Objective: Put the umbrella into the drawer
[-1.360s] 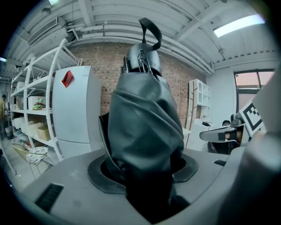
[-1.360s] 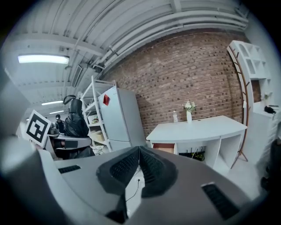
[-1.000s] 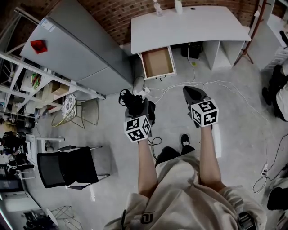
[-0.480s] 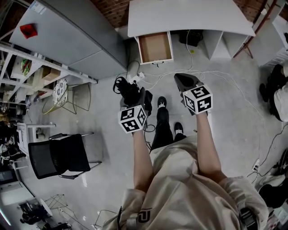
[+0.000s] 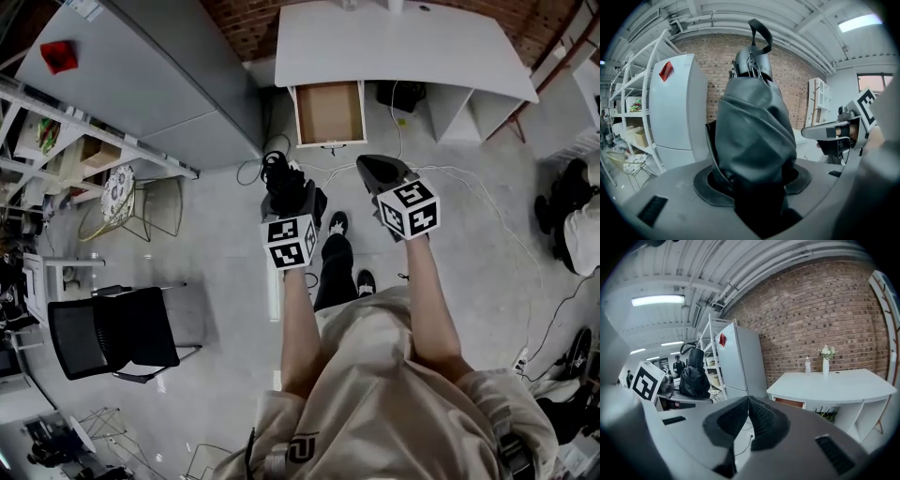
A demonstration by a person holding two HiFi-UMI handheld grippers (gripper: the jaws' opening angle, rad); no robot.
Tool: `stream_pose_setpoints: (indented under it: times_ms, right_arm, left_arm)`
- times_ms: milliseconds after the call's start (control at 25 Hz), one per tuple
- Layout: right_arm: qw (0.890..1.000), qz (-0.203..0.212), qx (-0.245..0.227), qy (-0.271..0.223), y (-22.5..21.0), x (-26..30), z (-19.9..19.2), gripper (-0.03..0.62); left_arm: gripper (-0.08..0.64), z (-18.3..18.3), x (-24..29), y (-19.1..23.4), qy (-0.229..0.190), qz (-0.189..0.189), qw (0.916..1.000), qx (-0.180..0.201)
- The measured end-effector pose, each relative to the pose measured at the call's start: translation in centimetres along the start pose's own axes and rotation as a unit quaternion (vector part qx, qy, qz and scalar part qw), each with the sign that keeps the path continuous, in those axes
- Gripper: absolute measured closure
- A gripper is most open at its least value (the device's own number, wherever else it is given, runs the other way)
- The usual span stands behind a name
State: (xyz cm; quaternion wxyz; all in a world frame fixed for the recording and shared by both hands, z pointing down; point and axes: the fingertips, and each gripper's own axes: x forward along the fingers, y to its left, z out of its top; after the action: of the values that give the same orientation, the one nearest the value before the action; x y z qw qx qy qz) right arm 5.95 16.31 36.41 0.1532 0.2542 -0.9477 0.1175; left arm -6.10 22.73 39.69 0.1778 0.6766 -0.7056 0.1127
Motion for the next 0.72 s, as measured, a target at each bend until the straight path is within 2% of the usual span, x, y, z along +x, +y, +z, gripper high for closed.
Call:
stream_pose_setpoints:
  times_ms: [160,400,560,720]
  right_arm:
    - [0.999,-0.022,0.031,-0.003,-3.2,1.7,1.0,0.525]
    - [0.997,-0.061,0.055,0.008,-8.7,4.4,2.0,0.525]
    - [0.992,-0.096,0.075,0.014,-12.8,5.6,2.6,0.525]
    - [0.991,-0.102,0.081,0.025,-15.2,7.7,3.2,0.525]
  left_arm:
    - [0.327,0.8,3.6,0.9,0.011,-0.017,0.9998,0.008]
    - [0.327,3.2,10.5,3.6,0.007,-0.03,0.9992,-0.026]
    - [0.327,4.9,15.7,3.3,0.007,-0.066,0.9974,-0.028]
    - [0.327,6.8,20.8,3.1,0.01,-0.094,0.9954,-0.02]
